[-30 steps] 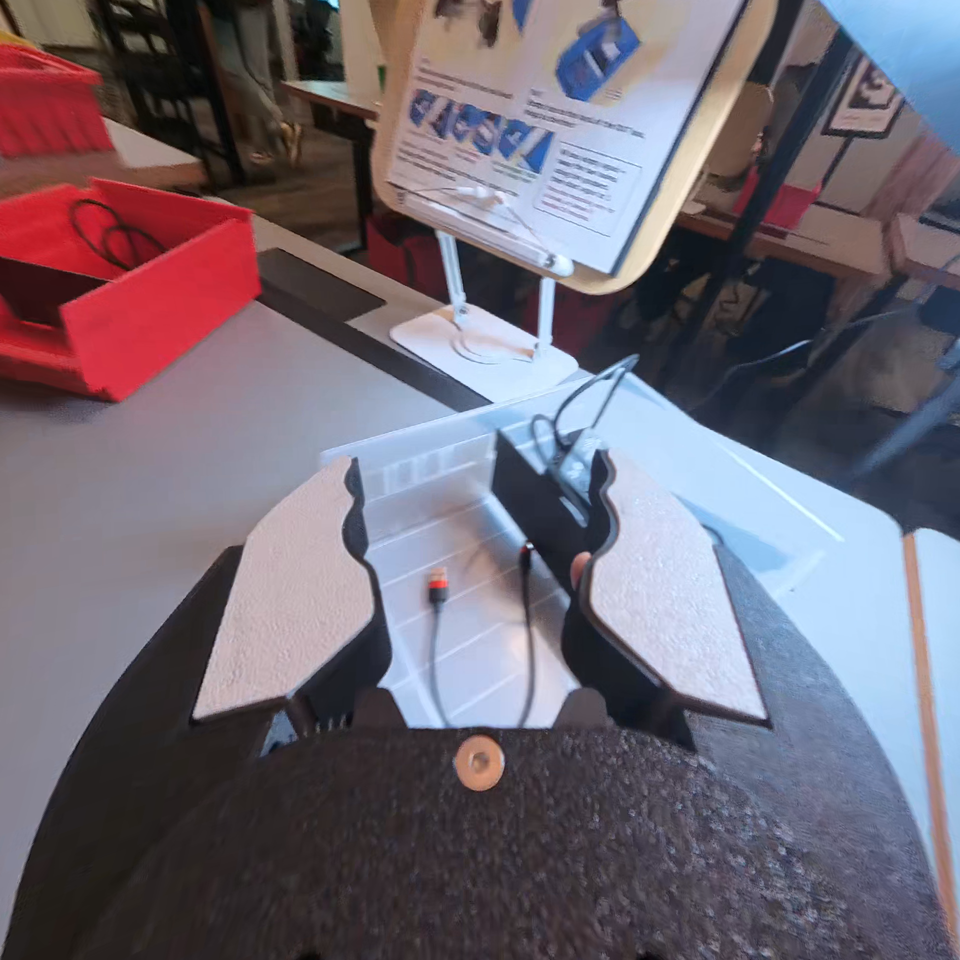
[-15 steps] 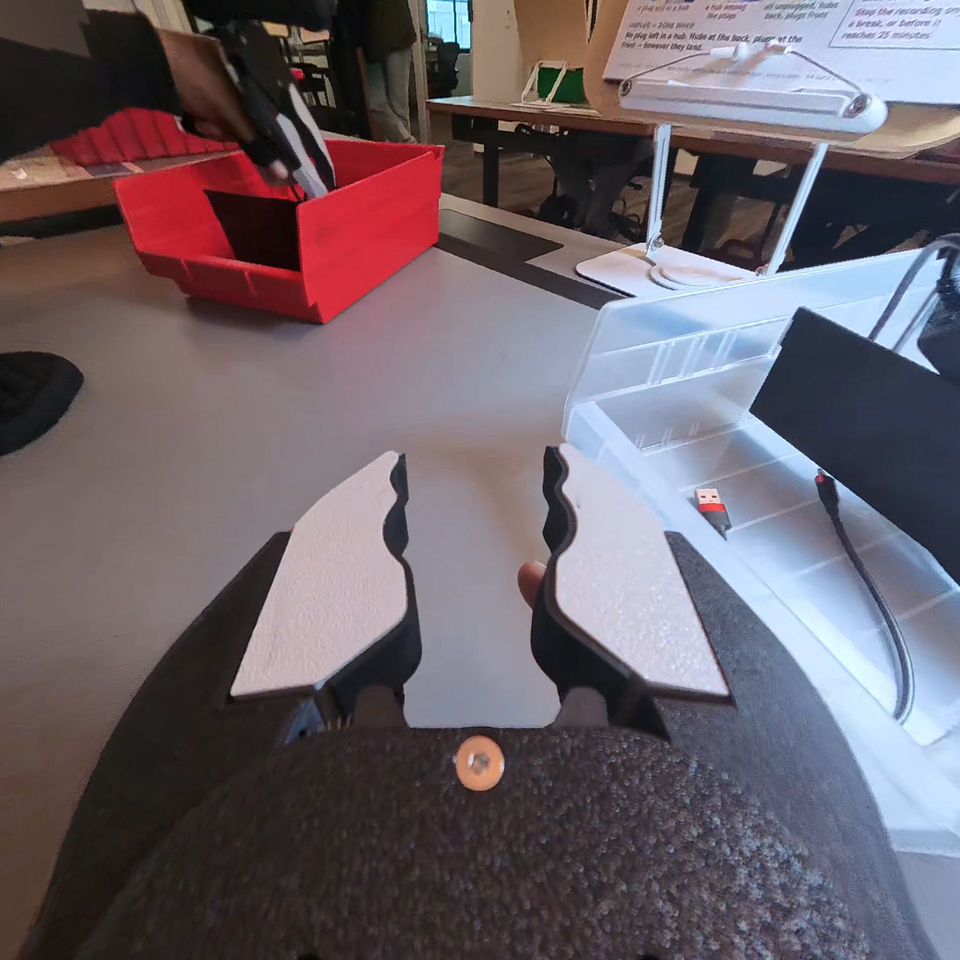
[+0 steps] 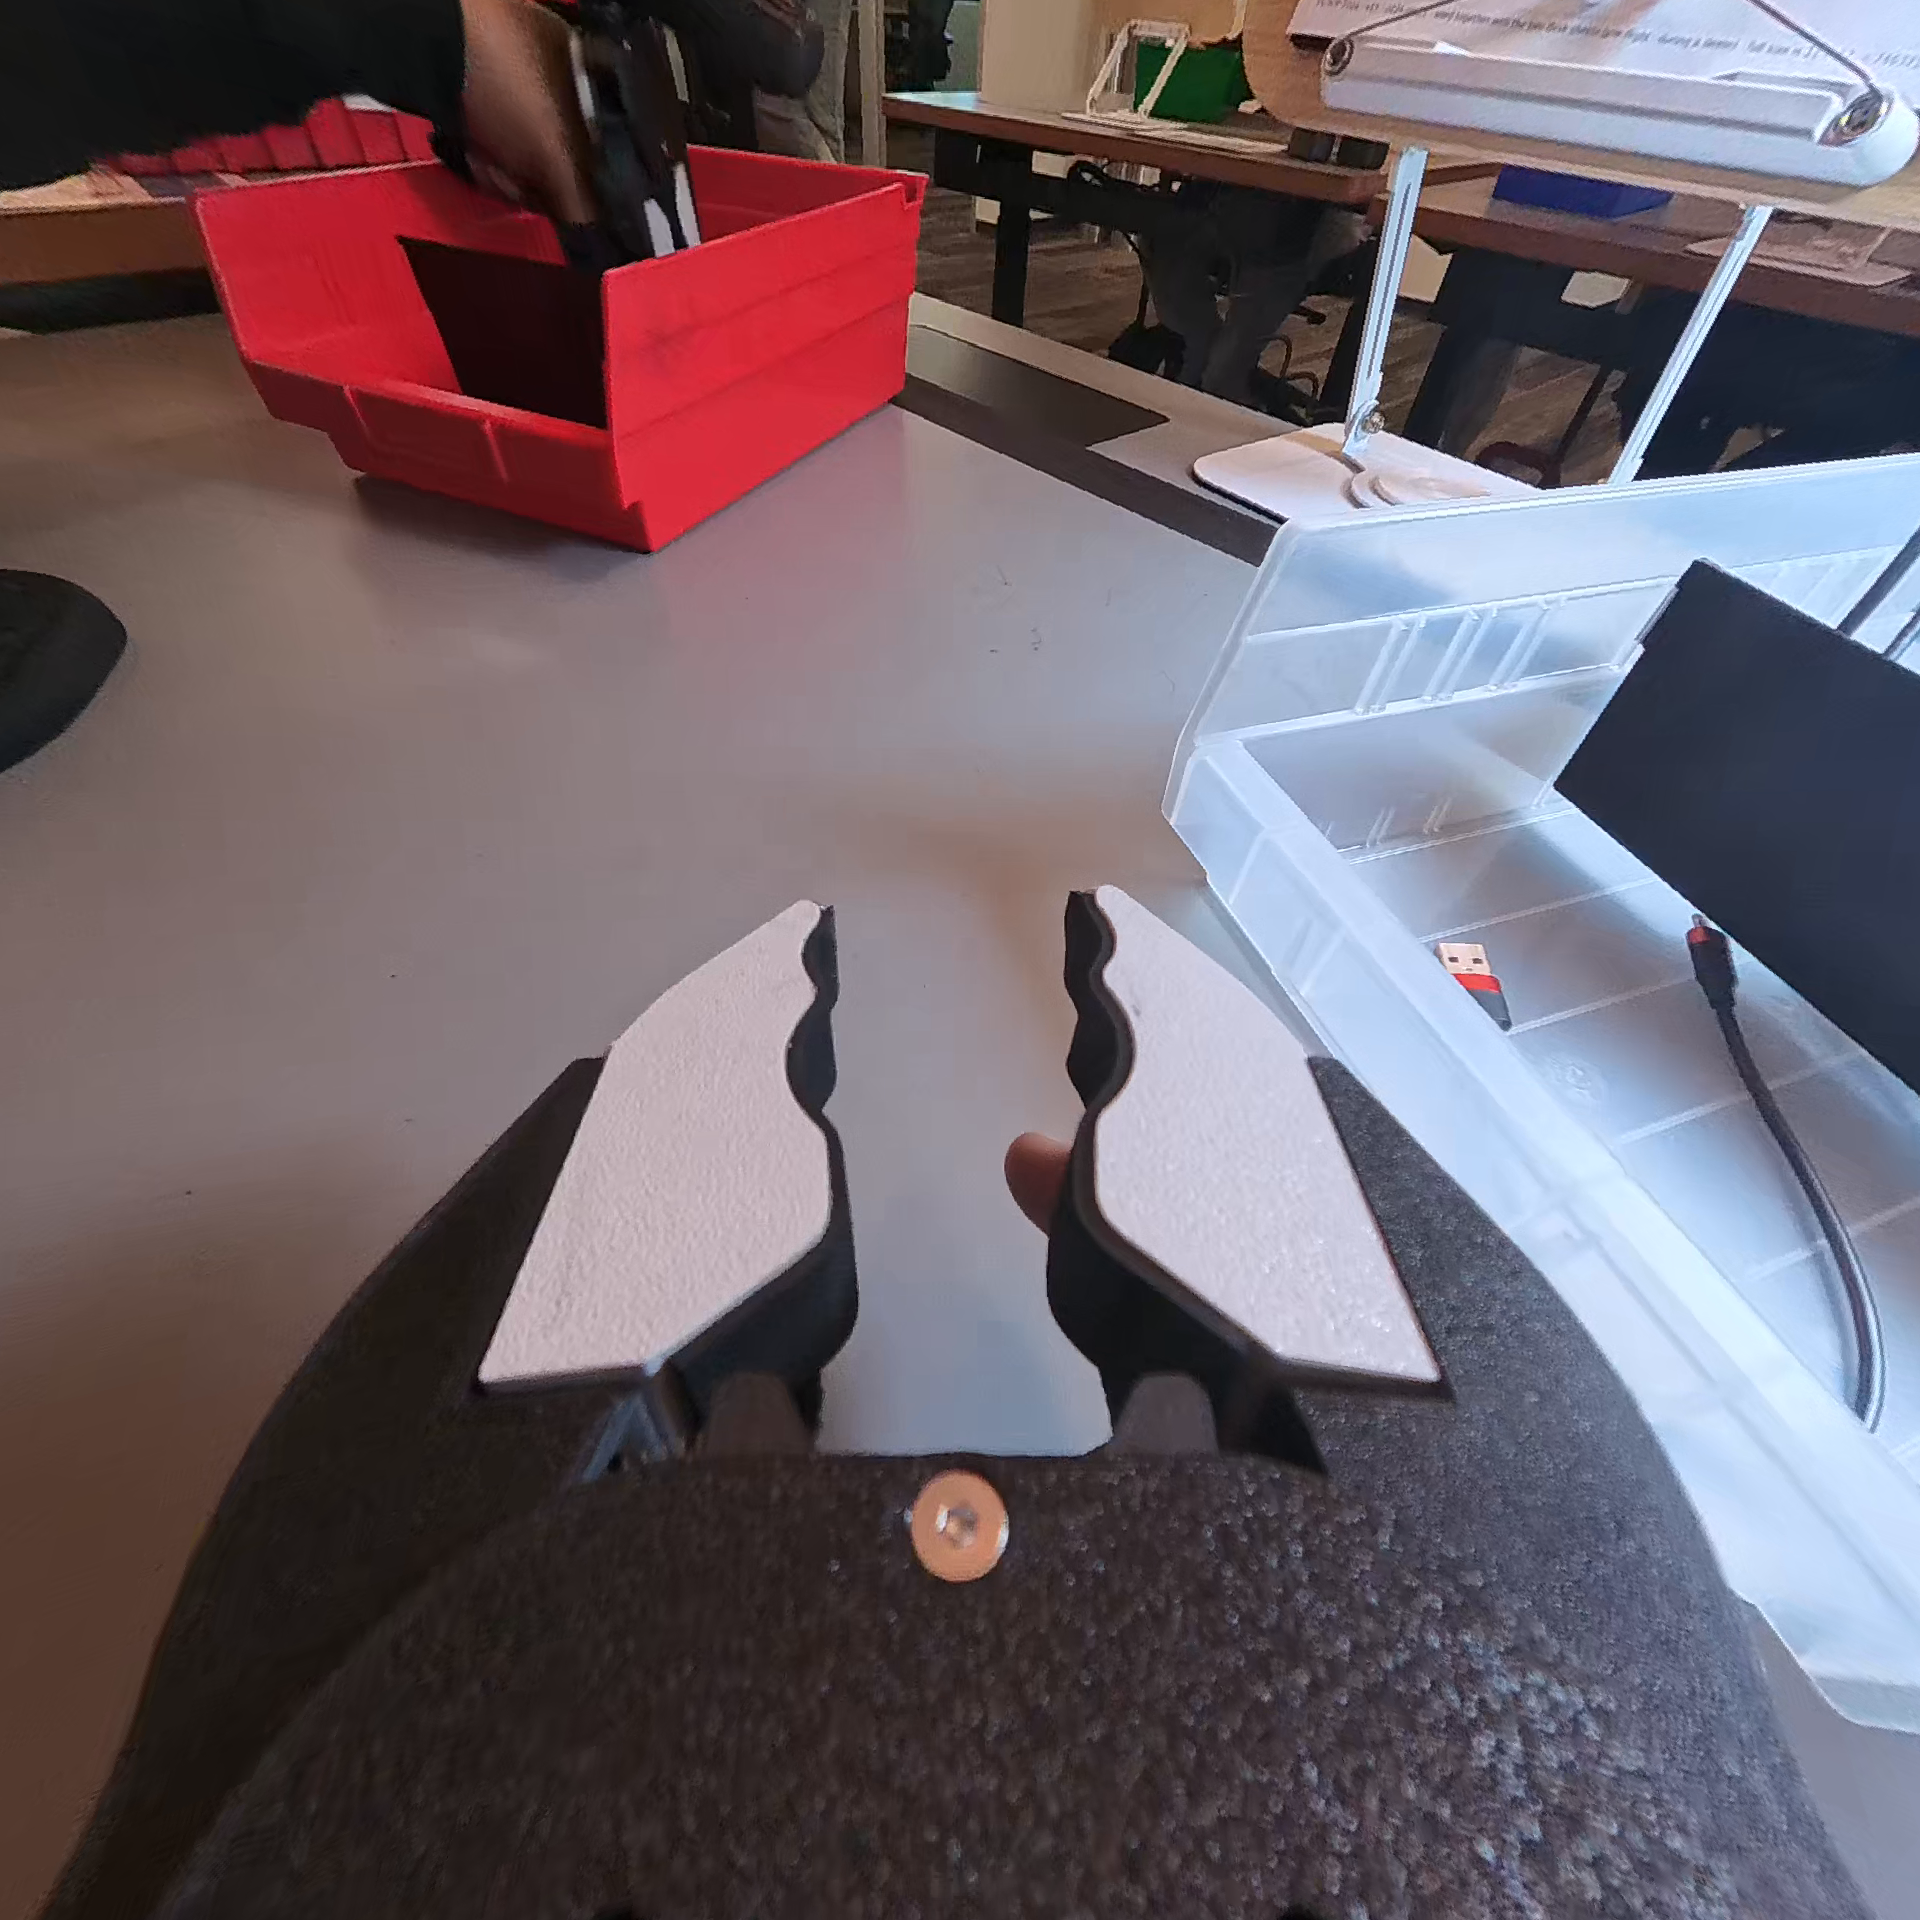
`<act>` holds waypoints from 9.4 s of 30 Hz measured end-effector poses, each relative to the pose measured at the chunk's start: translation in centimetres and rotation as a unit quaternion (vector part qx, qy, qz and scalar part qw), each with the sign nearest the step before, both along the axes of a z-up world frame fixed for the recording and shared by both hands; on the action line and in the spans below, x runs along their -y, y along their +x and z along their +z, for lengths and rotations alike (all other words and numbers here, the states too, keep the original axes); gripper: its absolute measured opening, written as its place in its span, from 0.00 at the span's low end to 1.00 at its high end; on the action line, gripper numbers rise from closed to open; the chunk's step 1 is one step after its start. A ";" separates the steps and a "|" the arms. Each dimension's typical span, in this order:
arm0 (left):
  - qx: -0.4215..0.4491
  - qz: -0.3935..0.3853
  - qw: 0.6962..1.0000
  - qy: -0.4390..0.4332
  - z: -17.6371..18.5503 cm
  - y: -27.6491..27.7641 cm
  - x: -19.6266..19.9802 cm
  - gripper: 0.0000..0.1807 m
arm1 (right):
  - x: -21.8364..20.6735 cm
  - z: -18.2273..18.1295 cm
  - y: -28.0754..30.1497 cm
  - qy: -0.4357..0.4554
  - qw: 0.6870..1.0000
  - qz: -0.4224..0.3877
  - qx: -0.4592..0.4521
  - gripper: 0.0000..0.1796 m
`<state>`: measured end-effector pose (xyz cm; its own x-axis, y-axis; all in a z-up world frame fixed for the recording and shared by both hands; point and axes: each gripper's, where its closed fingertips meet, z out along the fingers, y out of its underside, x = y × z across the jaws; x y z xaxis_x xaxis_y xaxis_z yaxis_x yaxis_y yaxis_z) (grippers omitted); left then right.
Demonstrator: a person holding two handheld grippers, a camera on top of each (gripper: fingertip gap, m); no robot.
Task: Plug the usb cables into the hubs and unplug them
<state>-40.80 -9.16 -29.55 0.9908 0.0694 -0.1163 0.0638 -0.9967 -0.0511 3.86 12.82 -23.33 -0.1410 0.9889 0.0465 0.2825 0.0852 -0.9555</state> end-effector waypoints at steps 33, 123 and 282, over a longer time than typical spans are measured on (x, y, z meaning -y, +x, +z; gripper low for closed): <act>0.346 -0.415 0.609 0.580 26.0 40.1 -3.9 0.17 | 12.9 19.8 -5.3 0.315 0.907 0.203 -0.190 0.31; 0.250 -0.137 0.770 0.571 19.5 32.4 -15.6 0.09 | 3.4 12.6 -11.0 0.481 0.871 0.060 -0.078 0.14; 0.210 -0.164 0.719 0.642 20.6 33.1 -15.5 0.10 | 6.8 12.7 -12.5 0.509 0.854 0.042 -0.096 0.19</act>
